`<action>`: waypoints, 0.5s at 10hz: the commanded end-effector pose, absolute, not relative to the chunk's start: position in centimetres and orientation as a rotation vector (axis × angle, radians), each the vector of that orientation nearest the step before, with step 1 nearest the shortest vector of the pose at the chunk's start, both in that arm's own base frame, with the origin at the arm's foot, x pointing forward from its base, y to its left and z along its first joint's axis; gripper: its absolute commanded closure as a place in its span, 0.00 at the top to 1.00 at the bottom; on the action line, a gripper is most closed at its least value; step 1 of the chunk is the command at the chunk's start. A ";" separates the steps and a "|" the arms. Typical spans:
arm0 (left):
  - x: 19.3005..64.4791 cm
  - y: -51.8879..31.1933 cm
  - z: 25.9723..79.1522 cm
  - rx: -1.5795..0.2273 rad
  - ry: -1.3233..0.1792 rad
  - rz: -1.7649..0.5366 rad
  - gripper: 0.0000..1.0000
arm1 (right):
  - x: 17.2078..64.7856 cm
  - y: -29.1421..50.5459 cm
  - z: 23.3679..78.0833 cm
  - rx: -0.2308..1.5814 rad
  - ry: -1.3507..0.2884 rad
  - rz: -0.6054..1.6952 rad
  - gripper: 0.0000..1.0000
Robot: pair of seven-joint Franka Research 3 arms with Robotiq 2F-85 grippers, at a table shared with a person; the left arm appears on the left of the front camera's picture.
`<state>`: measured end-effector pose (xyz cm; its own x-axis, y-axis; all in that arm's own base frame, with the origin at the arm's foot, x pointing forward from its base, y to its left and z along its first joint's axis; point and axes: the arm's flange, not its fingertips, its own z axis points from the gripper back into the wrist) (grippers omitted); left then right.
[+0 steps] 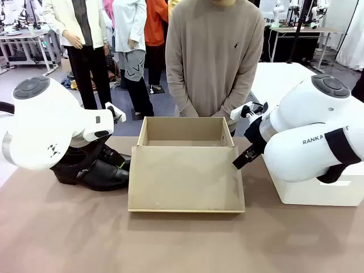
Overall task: Pack the shoes into the box.
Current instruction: Place one shoe of the Shoes into the Shoes Box.
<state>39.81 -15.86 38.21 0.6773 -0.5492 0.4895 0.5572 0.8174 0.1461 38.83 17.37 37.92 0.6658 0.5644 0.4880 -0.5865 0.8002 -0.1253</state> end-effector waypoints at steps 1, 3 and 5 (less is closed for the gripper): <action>39.8 -15.8 38.3 -0.015 -0.550 -0.619 1.00 | 38.9 17.3 37.9 0.044 -0.536 0.648 1.00; 39.8 -15.8 38.3 -0.015 -0.550 -0.619 1.00 | 38.9 17.3 37.9 0.044 -0.536 0.648 1.00; 39.8 -15.8 38.3 -0.015 -0.550 -0.619 1.00 | 38.9 17.3 37.9 0.044 -0.536 0.648 1.00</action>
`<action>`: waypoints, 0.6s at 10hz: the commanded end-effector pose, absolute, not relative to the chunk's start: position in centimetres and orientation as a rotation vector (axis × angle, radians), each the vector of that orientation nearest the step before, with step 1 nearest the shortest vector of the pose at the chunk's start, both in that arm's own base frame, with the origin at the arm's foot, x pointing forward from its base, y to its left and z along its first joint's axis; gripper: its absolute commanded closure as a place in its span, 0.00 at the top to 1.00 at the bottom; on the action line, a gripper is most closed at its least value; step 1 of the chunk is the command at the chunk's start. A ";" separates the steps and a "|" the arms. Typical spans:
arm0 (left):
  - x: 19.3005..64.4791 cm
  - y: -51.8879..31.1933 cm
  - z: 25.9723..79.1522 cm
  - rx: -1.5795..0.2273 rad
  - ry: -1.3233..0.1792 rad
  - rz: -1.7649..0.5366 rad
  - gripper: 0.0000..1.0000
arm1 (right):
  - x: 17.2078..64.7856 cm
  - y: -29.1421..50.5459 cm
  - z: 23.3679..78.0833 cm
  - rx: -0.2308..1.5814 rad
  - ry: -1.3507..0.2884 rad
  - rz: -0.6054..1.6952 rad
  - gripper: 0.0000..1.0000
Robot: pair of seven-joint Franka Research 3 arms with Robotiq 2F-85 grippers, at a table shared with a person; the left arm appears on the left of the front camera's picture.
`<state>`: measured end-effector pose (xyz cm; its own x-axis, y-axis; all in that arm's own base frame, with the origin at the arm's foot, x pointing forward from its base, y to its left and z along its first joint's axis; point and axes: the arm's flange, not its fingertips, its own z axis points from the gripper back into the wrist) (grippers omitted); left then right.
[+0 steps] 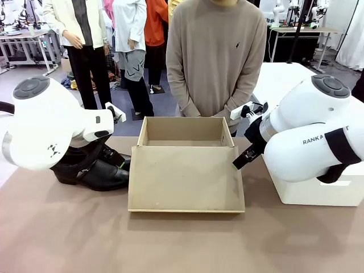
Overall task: Pack the shoes into the box.
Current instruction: Place one shoe of the Shoes into the Shoes Box.
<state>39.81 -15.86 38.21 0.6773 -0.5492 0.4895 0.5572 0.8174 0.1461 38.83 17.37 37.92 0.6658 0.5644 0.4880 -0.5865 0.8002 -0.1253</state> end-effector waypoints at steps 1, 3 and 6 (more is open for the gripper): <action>39.8 -15.8 38.3 -0.015 -0.550 -0.619 1.00 | 38.9 17.3 37.9 0.044 -0.536 0.648 1.00; 39.2 -16.5 40.1 -0.002 -0.575 -0.649 1.00 | 38.5 17.3 39.1 0.071 -0.542 0.671 1.00; 38.3 -16.0 45.8 0.049 -0.591 -0.693 1.00 | 37.6 16.5 44.2 0.135 -0.540 0.717 1.00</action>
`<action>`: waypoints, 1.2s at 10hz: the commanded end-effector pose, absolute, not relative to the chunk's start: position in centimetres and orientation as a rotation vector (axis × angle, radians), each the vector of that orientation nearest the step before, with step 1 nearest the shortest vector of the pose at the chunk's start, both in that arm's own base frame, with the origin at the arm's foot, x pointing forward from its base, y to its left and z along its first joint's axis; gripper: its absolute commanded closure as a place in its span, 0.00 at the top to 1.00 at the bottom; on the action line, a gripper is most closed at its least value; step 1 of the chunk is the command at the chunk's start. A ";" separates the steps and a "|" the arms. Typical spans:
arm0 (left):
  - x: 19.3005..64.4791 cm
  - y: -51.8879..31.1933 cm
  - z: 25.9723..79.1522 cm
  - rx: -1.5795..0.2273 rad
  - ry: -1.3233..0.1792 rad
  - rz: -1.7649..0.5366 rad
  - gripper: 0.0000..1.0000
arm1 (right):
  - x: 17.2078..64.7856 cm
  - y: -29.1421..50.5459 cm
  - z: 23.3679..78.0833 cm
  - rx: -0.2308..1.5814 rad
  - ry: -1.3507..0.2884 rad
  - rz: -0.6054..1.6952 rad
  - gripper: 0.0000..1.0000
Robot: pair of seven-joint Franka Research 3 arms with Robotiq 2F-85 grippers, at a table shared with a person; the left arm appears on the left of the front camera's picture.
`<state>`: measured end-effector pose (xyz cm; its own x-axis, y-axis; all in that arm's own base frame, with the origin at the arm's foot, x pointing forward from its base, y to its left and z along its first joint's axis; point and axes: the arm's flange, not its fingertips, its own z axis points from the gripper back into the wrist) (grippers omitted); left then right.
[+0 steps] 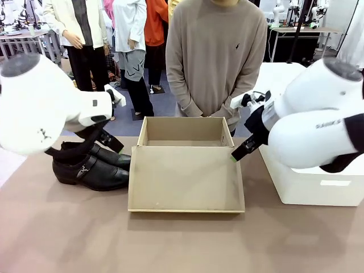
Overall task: Pack the shoes into the box.
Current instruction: Place one shoe of the Shoes into the Shoes Box.
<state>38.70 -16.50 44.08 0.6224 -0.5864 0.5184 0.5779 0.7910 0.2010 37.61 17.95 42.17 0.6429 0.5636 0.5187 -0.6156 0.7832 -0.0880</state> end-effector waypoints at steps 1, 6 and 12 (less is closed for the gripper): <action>38.3 -16.4 47.0 0.062 -0.587 -0.709 1.00 | 37.2 16.3 45.6 0.138 -0.536 0.732 1.00; 37.4 -16.8 52.8 0.055 -0.554 -0.795 1.00 | 35.1 16.2 50.5 0.115 -0.541 0.786 1.00; 36.9 -16.1 54.5 -0.006 -0.552 -0.884 1.00 | 34.2 15.4 52.8 0.139 -0.556 0.822 1.00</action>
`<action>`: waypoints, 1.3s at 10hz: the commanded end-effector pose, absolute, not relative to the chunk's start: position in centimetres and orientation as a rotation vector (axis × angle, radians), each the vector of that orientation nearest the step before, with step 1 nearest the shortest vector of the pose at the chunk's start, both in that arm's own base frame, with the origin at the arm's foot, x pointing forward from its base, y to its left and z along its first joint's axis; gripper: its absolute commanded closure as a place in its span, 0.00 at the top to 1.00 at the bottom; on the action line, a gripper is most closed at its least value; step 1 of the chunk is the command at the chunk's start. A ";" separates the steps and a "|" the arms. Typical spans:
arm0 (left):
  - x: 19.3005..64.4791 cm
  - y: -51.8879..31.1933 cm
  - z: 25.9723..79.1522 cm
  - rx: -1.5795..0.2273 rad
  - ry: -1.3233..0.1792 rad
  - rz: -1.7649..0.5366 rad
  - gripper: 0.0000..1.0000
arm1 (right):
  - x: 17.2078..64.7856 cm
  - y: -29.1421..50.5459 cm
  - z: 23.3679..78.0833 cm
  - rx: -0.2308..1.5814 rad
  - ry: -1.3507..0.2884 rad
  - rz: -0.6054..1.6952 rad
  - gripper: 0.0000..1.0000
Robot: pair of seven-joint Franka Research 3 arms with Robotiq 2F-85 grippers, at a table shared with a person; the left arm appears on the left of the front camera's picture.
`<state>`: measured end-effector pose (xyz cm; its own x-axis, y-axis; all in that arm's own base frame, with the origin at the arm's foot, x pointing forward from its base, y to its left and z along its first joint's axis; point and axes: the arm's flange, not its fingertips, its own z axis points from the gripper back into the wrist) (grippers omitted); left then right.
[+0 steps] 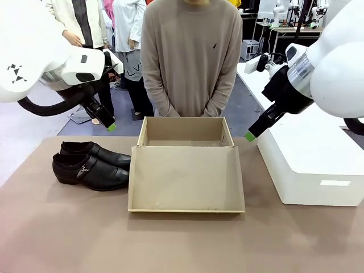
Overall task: Pack the shoes into the box.
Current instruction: Place one shoe of the Shoes into the Shoes Box.
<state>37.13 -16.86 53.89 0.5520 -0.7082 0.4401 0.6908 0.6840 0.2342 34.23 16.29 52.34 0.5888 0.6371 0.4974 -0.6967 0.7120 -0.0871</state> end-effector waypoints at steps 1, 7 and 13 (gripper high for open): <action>36.8 -15.5 55.0 -0.043 -0.588 -0.996 1.00 | 33.8 14.7 53.4 0.179 -0.610 0.857 1.00; 37.0 -12.2 57.7 -0.237 -0.748 -1.275 1.00 | 31.5 10.9 55.9 0.424 -0.775 1.067 1.00; 37.4 -10.2 58.7 -0.304 -0.811 -1.253 1.00 | 31.4 8.9 56.5 0.482 -0.862 1.085 1.00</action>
